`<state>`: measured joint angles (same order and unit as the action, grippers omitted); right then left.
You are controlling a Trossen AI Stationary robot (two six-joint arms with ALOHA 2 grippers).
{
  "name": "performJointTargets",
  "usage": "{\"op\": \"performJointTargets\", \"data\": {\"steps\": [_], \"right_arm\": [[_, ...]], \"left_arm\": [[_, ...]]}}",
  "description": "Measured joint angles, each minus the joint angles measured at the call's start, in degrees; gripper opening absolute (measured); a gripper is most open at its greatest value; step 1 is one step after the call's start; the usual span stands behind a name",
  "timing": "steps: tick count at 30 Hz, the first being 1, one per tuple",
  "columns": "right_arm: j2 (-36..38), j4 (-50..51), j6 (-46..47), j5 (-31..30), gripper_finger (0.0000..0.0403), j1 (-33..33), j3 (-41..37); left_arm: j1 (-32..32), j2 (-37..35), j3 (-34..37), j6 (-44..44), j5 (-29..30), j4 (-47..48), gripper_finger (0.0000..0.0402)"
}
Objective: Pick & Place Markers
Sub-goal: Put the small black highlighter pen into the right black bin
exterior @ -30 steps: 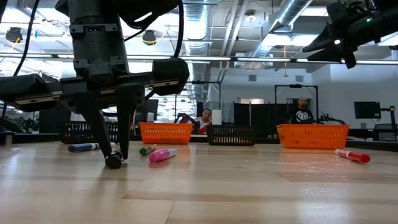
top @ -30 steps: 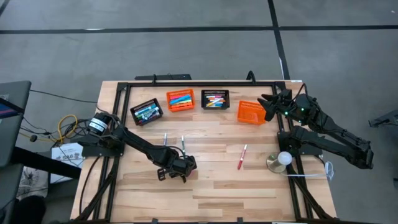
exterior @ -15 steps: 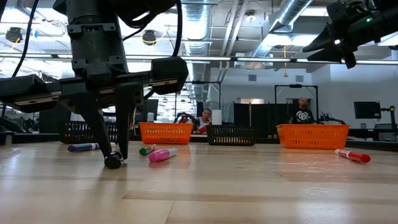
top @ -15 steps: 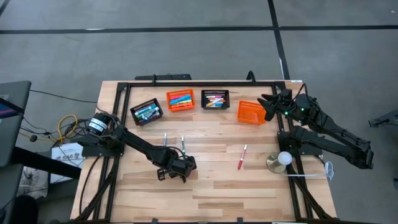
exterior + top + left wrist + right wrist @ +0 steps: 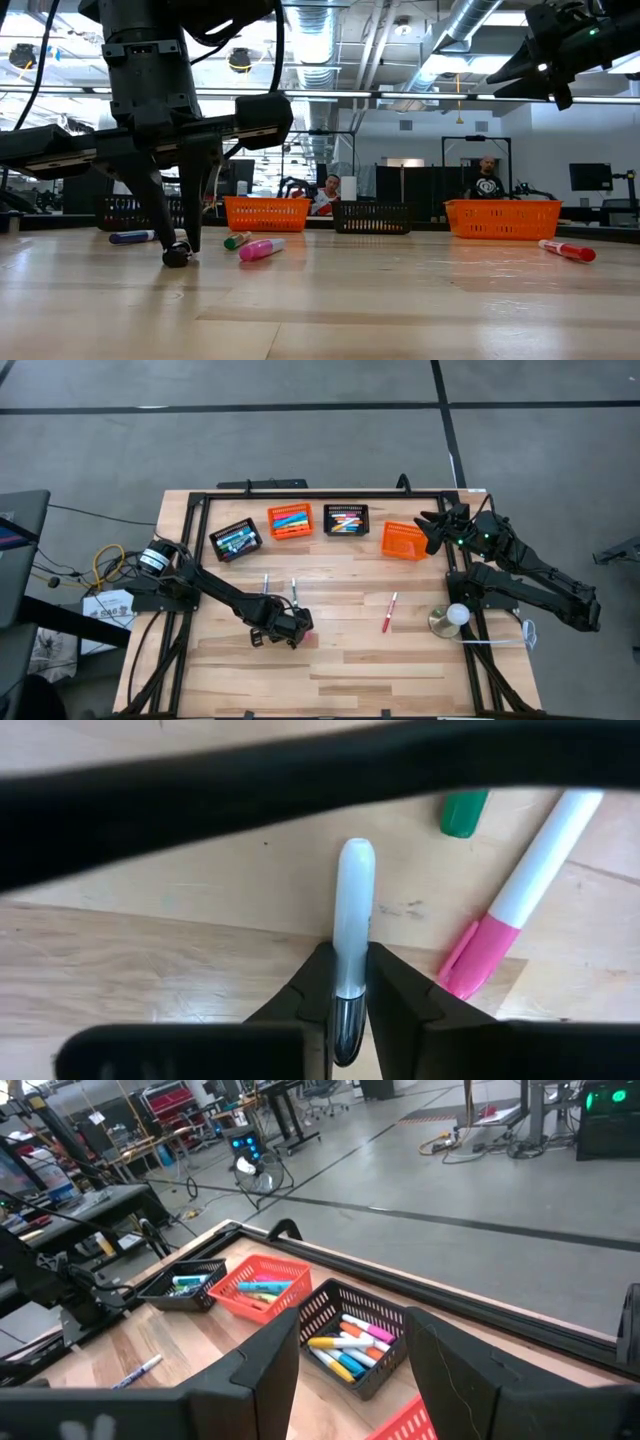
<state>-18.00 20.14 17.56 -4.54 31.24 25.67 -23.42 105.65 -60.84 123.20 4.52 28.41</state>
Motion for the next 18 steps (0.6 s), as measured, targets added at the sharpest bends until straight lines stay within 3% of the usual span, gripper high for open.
{"op": "performJointTargets", "data": {"steps": [12,18], "right_arm": [[0.0,0.0,0.0,0.0,0.0173,0.0,0.0],[0.0,0.0,0.0,0.0,0.0171,0.0,0.0]], "left_arm": [[0.0,-0.7,0.0,-1.7,-0.6,-0.8,0.0041],[0.0,-4.8,0.0,-3.0,0.3,0.1,0.0042]]}}
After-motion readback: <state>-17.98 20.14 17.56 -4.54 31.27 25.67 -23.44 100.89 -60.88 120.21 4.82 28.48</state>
